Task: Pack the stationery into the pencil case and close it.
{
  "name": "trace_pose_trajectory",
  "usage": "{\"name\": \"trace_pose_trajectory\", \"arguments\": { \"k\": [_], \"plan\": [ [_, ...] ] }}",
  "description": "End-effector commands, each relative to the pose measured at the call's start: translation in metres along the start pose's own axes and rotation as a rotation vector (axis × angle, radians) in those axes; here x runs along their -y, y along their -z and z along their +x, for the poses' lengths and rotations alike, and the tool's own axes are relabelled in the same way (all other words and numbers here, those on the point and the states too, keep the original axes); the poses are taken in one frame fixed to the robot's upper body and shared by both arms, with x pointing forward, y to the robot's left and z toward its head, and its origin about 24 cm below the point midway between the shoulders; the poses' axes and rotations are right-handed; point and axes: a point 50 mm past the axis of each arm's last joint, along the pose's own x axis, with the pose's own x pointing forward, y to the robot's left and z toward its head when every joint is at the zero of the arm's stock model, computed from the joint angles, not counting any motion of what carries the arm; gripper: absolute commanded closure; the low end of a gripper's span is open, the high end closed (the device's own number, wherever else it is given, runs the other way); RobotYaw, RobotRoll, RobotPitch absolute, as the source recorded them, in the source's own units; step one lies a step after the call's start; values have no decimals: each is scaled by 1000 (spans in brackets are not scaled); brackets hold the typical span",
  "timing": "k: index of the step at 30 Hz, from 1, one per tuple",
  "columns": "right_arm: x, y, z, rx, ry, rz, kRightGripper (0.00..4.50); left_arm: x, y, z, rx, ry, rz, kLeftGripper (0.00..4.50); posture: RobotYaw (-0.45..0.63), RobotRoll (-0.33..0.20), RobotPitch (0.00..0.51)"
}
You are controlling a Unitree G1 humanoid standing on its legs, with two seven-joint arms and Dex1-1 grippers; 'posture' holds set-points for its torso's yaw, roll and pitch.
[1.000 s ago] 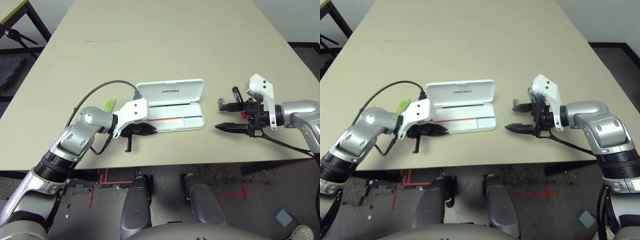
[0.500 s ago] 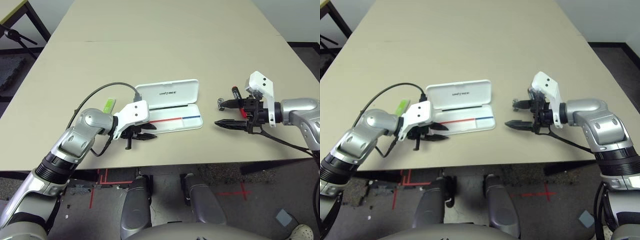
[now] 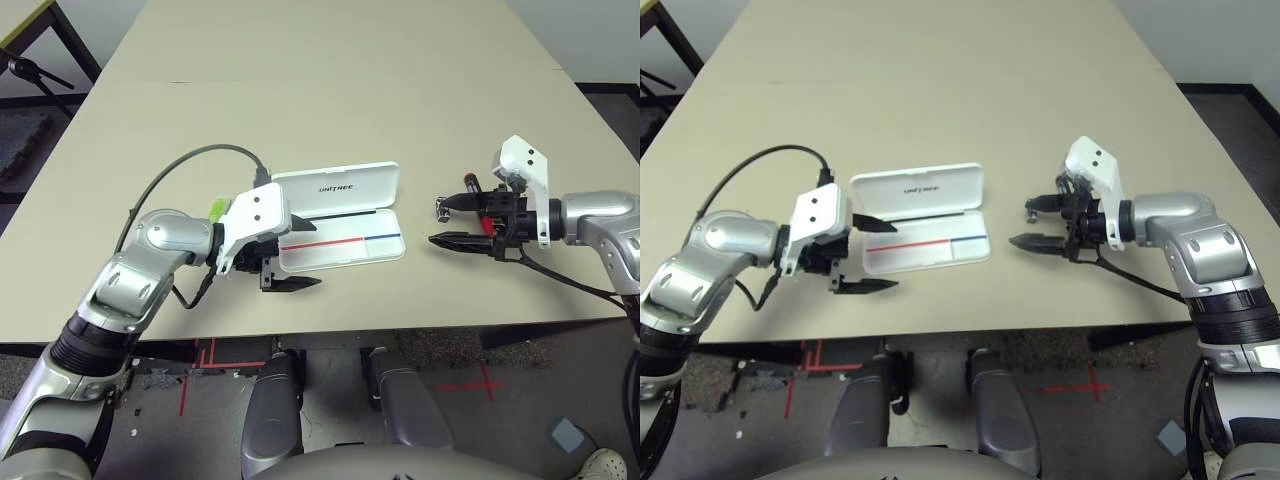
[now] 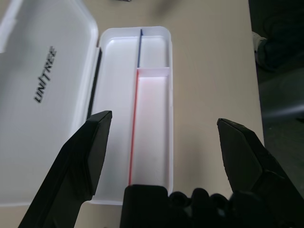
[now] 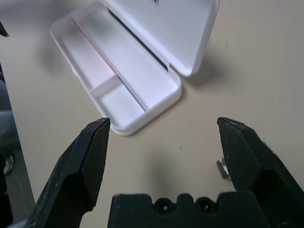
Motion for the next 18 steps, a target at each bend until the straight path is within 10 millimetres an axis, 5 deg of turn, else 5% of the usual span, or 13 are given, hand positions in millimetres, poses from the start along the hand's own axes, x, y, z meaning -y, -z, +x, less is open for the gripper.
{"name": "trace_pose_trajectory", "arguments": {
  "k": [1,10,18],
  "plan": [
    [15,-11,-1,69,164,48,0,-2,-8,-2,27,-12,9,24,-99,0,185],
    [56,-34,-6,127,632,297,0,-3,-9,1,27,-19,2,24,-114,0,188],
    [67,-8,-19,-63,813,456,0,-5,-9,3,17,-18,4,24,-120,0,185]
  ]
}}
